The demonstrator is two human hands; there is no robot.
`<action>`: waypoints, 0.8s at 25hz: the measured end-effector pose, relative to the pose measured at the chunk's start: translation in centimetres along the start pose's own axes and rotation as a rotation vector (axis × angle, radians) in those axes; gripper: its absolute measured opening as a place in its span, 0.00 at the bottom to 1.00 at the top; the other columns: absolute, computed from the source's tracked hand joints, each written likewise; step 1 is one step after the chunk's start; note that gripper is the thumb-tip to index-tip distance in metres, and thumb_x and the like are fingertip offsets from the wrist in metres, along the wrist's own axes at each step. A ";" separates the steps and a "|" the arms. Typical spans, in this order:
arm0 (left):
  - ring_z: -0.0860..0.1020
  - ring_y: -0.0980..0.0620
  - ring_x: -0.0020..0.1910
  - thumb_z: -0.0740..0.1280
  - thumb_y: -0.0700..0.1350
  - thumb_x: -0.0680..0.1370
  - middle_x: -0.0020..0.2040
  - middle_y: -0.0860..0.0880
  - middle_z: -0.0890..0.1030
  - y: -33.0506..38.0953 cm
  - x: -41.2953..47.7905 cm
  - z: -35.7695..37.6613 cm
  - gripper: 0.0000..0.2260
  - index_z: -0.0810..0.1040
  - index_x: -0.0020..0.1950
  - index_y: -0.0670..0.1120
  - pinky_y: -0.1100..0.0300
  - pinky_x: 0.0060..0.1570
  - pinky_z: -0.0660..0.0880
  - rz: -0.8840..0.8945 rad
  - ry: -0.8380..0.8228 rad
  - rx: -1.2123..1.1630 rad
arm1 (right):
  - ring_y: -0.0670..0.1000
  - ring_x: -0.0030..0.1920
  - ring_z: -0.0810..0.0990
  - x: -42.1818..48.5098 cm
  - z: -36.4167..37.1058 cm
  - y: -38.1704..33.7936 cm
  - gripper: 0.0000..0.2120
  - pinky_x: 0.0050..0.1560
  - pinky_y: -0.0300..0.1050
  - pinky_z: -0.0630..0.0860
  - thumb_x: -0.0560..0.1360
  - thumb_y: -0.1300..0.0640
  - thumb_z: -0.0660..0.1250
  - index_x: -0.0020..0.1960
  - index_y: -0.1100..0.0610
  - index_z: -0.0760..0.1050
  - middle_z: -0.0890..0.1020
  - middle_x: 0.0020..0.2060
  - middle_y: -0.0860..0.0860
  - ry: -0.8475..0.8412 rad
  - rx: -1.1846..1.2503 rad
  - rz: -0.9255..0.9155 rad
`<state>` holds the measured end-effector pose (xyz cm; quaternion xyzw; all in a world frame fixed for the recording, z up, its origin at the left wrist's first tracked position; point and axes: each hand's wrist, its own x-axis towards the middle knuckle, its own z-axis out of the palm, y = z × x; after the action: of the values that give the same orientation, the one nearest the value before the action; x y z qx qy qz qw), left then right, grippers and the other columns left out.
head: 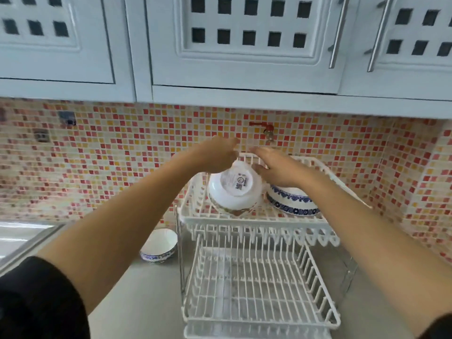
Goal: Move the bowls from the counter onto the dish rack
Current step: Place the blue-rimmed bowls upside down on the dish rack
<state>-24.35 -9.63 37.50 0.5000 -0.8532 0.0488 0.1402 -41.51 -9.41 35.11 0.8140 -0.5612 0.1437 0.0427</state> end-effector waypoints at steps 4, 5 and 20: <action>0.64 0.42 0.74 0.51 0.48 0.84 0.75 0.40 0.64 -8.0 -7.1 -1.6 0.22 0.60 0.75 0.38 0.51 0.72 0.61 -0.074 0.021 0.046 | 0.56 0.74 0.61 2.0 3.0 -9.3 0.25 0.71 0.50 0.60 0.82 0.50 0.51 0.76 0.58 0.55 0.60 0.75 0.55 0.078 0.102 -0.024; 0.63 0.42 0.75 0.51 0.49 0.83 0.76 0.40 0.63 -10.3 -8.7 -1.5 0.23 0.59 0.76 0.39 0.50 0.73 0.60 -0.118 0.022 0.026 | 0.55 0.75 0.58 2.4 3.8 -11.7 0.26 0.73 0.50 0.57 0.82 0.49 0.51 0.76 0.58 0.54 0.58 0.76 0.55 0.104 0.139 -0.030; 0.77 0.40 0.60 0.53 0.51 0.82 0.47 0.42 0.79 -25.9 -16.8 16.9 0.20 0.75 0.60 0.38 0.53 0.57 0.72 -0.588 -0.271 -0.261 | 0.59 0.71 0.66 6.3 26.9 -22.9 0.25 0.68 0.50 0.64 0.80 0.53 0.55 0.74 0.63 0.57 0.64 0.72 0.60 -0.122 0.481 0.461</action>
<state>2.61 -12.16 15.03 0.7042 -0.6825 -0.1701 0.0964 -13.22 -12.92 13.32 0.6595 -0.6819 0.2291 -0.2179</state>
